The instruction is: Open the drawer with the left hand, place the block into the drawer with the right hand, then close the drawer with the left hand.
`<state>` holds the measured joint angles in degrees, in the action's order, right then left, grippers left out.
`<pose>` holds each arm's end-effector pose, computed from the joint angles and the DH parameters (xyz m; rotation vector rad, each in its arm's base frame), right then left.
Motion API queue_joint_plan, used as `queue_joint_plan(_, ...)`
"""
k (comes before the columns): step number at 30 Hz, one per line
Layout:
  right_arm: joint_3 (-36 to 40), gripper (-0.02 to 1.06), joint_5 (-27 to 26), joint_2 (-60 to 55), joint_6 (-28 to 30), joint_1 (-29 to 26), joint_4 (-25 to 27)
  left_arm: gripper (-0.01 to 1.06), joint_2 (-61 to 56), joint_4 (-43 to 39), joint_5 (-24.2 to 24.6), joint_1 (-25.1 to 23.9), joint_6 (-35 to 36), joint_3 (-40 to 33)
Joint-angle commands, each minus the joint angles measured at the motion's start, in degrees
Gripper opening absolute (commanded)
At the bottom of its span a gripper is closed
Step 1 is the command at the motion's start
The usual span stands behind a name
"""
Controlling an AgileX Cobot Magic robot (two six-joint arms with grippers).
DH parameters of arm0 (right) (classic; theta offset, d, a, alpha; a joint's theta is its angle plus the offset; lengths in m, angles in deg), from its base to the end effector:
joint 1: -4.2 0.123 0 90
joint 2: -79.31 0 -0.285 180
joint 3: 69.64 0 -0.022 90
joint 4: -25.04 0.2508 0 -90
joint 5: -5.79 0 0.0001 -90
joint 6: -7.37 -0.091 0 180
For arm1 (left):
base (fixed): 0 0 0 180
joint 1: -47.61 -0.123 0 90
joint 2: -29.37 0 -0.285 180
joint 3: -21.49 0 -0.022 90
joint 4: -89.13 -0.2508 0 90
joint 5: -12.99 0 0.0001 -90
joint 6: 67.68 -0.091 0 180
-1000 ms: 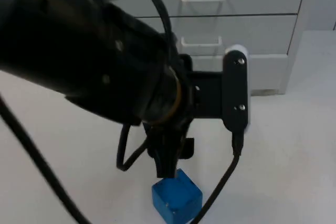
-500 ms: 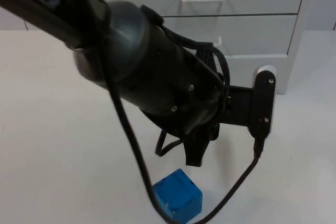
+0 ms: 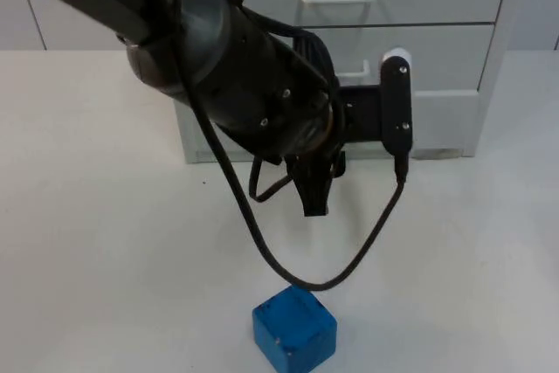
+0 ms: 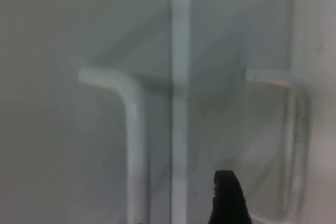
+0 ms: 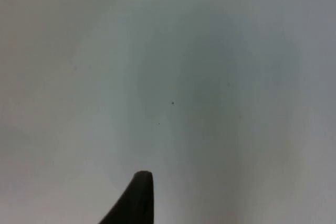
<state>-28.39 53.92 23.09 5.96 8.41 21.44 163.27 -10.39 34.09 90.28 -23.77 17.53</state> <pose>0.1443 0.0064 0.2741 -0.0969 2.5372 -0.0373 0.3478 -0.2765 0.0979 1.6577 1.6551 0.5424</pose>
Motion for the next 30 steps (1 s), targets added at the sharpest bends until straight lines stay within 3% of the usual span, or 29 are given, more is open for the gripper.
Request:
queue_joint_plan(1,-0.3,1.05,-0.8,0.0,-0.1,-0.5,-0.6,0.53,0.8,-0.4,-0.4,-0.1,0.6,1.2)
queue_joint_plan(16,-0.3,1.05,-1.3,0.0,-0.1,-0.5,-0.6,0.53,6.3,-0.4,-1.8,-0.1,0.8,5.4)
queue_joint_plan(24,-0.3,1.05,-1.1,0.0,-0.6,-0.5,-0.6,0.48,9.2,-0.4,1.0,-0.9,0.7,8.8)
queue_joint_plan(27,-0.3,1.05,-1.1,0.0,-0.6,-0.5,-0.6,0.23,9.6,-0.4,1.4,-0.8,0.7,8.7)
queue_joint_plan(28,-0.3,1.05,-1.1,0.0,-0.6,-0.5,-0.6,0.23,9.6,-0.4,1.4,-0.8,0.7,8.7)
queue_joint_plan(29,-0.3,1.05,-1.1,0.0,-0.6,-0.5,-0.6,0.01,9.5,1.5,2.2,-0.7,0.7,8.7)
queue_joint_plan(30,-0.3,1.05,-1.1,0.0,-0.7,-0.5,-0.6,0.00,9.3,3.8,2.4,-0.3,-0.1,8.7)
